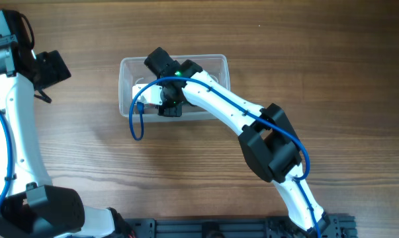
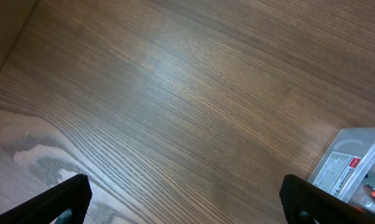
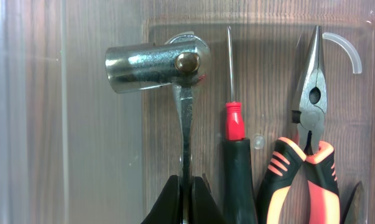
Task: Pack container
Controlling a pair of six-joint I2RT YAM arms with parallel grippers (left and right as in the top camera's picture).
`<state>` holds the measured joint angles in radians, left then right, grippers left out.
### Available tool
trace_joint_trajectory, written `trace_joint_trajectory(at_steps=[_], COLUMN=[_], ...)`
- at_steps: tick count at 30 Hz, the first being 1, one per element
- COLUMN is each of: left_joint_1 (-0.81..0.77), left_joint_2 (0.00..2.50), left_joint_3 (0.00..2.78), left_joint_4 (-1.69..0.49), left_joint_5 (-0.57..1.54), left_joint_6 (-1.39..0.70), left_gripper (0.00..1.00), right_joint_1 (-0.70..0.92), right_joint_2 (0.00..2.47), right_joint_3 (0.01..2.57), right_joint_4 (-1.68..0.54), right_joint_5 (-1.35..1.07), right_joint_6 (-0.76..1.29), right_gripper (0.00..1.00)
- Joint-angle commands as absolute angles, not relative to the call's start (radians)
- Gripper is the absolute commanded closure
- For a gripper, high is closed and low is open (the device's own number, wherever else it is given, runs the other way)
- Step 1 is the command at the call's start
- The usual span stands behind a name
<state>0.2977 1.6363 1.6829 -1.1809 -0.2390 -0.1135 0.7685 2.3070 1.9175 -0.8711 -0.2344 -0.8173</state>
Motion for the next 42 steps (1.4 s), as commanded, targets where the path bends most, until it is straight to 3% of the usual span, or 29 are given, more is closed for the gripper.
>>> trace_joint_trajectory(at_steps=[1, 2, 10, 19, 25, 38, 42], left_joint_1=[0.301, 0.301, 0.301, 0.301, 0.301, 0.301, 0.301], left_joint_2=[1.639, 1.639, 1.639, 1.639, 1.639, 1.639, 1.639], left_joint_3=[1.682, 1.682, 1.682, 1.682, 1.682, 1.682, 1.682], left_joint_4=[-1.179, -1.179, -1.179, -1.179, -1.179, -1.179, -1.179], left_joint_5=[-0.244, -0.244, -0.244, -0.244, -0.244, -0.244, -0.244], left_joint_6=[-0.112, -0.112, -0.112, -0.112, -0.112, -0.112, -0.112], left_gripper=[0.00, 0.00, 0.00, 0.00, 0.00, 0.00, 0.00], right_joint_1=[0.751, 0.751, 0.743, 0.740, 0.740, 0.740, 0.740], right_joint_2=[2.342, 2.342, 2.281, 1.952, 1.712, 1.459, 1.353], right_joint_3=[1.909, 1.909, 2.005, 2.181, 2.180, 2.180, 2.180], right_joint_4=[-0.880, -0.879, -0.846, -0.981, -1.026, -1.206, -1.238], right_joint_5=[-0.191, -0.191, -0.077, 0.057, 0.081, 0.296, 0.481], right_joint_6=[-0.861, -0.860, -0.551, -0.382, -0.374, -0.089, -0.027], right_gripper=[0.69, 0.59, 0.59, 0.36, 0.36, 0.36, 0.32])
